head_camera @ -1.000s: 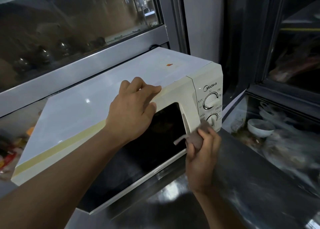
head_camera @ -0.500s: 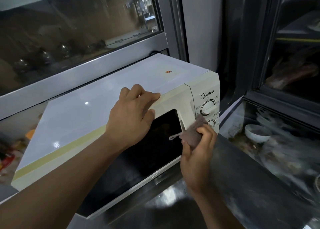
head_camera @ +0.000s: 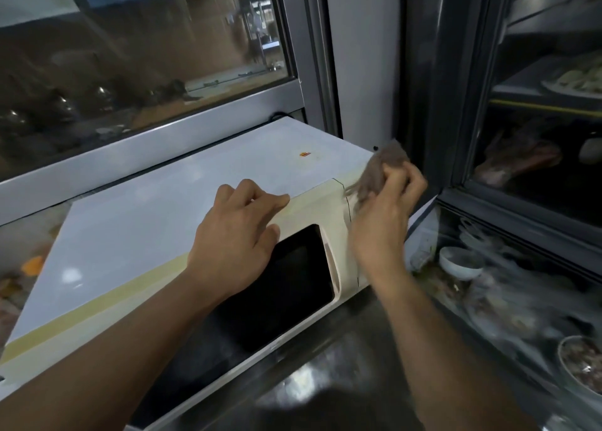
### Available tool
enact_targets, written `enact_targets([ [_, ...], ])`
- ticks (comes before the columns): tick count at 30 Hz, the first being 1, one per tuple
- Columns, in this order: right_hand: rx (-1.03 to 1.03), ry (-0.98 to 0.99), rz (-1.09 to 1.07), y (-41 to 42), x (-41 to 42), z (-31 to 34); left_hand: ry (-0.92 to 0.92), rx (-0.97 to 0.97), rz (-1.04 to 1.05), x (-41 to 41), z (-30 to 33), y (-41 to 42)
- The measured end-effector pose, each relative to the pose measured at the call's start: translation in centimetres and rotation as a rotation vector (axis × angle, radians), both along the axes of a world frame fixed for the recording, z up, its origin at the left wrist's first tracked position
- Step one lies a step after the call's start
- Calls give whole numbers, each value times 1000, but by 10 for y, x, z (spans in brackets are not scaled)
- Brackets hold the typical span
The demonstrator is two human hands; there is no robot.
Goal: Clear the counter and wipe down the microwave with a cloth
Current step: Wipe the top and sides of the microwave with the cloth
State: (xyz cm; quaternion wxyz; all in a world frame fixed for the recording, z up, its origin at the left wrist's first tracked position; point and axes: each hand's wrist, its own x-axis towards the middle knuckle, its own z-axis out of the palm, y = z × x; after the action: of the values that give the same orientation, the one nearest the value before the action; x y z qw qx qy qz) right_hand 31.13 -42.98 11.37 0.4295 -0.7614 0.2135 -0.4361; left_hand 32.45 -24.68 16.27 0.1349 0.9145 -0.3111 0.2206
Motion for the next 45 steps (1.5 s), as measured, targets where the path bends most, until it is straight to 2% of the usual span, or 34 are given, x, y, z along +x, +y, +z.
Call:
enact_targets([
  [2,94,11,20,-22,4,-1,-2,-7,-7,1,0,0],
  [5,84,-27,-9,-17,-2,-13,-12,-2,-6,-1,0,0],
  [9,-97,15,-25,14,-14,-27,-19,12,1,-1,-1,-1],
  [12,-218,-26,108,3,-18,-33,-27,19,11,-1,-1,0],
  [14,-146,-35,155,-20,-13,-34,-25,22,10,-1,-1,0],
  [17,167,46,175,-62,0,-32,-19,19,14,-1,-1,0],
  [19,223,100,192,-74,5,-31,-30,21,15,-1,-1,0],
  [24,-32,23,21,-36,-8,-18,-22,11,21,-1,-1,-1],
  [26,-160,-4,75,-13,-16,-21,-23,5,22,-1,-1,-1],
  [28,-187,-39,149,-3,-19,-28,-27,0,24,-1,-2,-1],
  [30,-126,-50,188,-12,-15,-32,-29,-1,25,-1,-2,-1],
  [34,172,-16,198,-54,1,-37,-37,13,23,-2,-1,-1],
  [37,276,35,174,-78,7,-46,-38,22,28,-3,-1,-3],
  [41,446,83,141,-62,-1,-75,-54,32,32,-3,-1,-2],
  [42,427,62,114,-50,-5,-82,-61,41,34,-3,-1,-2],
  [45,154,-34,10,-10,-16,-85,-71,56,40,-3,-1,-3],
])
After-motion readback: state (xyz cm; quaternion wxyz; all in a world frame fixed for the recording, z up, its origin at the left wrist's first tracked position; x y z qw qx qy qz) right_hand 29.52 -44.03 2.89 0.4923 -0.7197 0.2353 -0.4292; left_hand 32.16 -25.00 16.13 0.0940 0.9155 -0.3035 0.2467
